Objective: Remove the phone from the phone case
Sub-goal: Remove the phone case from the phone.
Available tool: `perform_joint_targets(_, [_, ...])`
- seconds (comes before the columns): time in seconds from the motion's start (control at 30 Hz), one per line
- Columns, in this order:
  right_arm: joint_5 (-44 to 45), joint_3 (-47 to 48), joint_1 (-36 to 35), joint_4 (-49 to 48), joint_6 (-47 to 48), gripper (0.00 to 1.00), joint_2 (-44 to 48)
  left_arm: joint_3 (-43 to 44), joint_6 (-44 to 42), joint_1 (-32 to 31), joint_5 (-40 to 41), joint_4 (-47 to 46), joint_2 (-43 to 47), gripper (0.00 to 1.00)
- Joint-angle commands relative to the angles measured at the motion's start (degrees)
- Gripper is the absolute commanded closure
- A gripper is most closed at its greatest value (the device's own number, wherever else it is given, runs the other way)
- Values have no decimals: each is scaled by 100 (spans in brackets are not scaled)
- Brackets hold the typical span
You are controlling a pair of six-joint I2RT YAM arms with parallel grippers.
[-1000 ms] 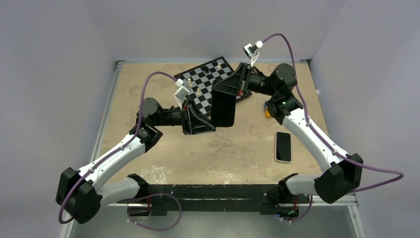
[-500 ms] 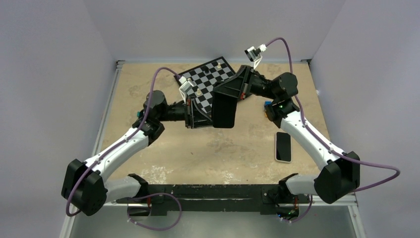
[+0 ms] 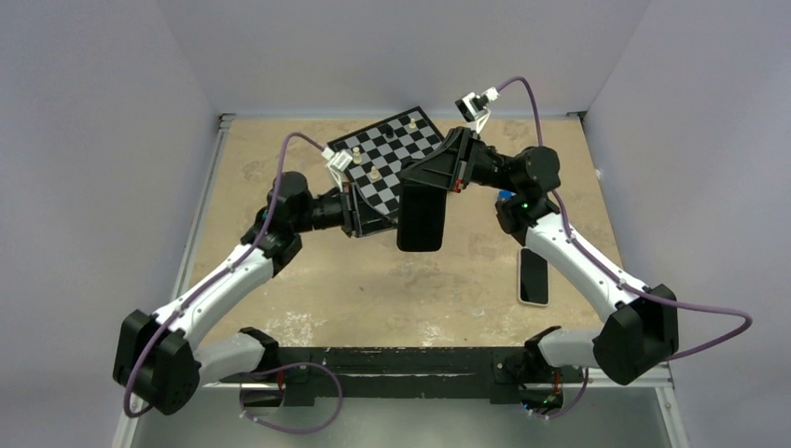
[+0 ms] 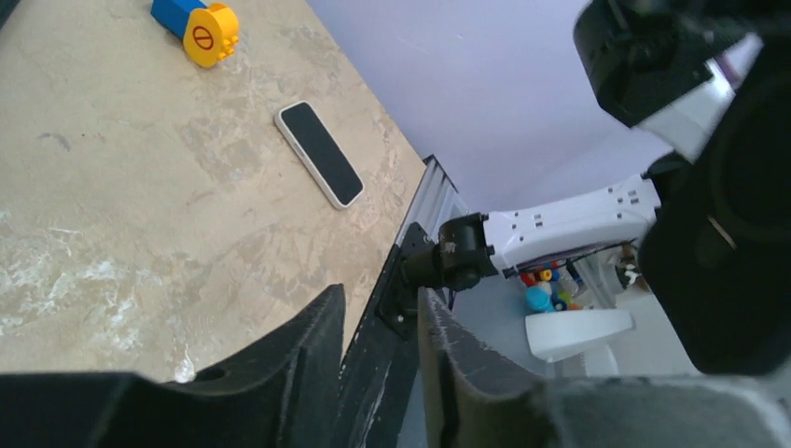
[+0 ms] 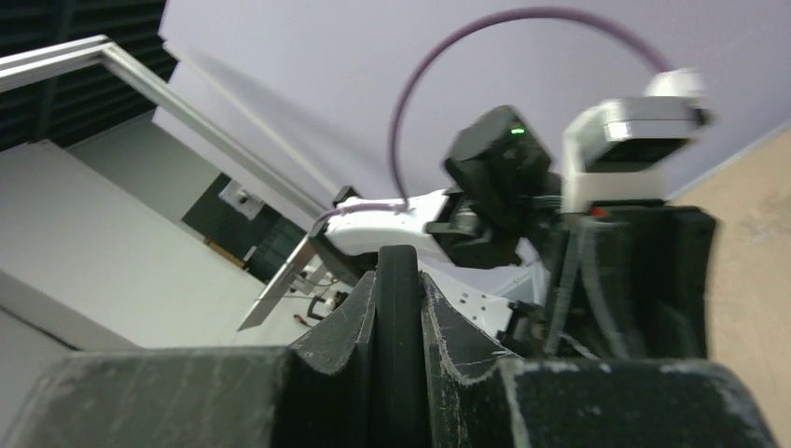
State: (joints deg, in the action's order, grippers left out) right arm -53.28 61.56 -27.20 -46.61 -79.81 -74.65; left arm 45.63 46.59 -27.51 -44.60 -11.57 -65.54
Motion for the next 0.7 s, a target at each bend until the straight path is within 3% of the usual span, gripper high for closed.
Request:
perform_joint_targets(0.0, [641, 544, 165, 1037, 782, 100, 65, -263, -343, -18, -182, 247, 1256, 52])
perform_joint_targets(0.13, [1024, 480, 285, 1244, 853, 100, -40, -197, 287, -197, -416, -79, 1886, 46])
perform_joint_targets(0.33, [1345, 328, 282, 1267, 704, 100, -209, -167, 1637, -474, -332, -1395, 1595, 48])
perform_joint_targets(0.67, [1456, 321, 284, 1319, 621, 100, -164, -318, 2056, -470, 321, -1861, 1229, 48])
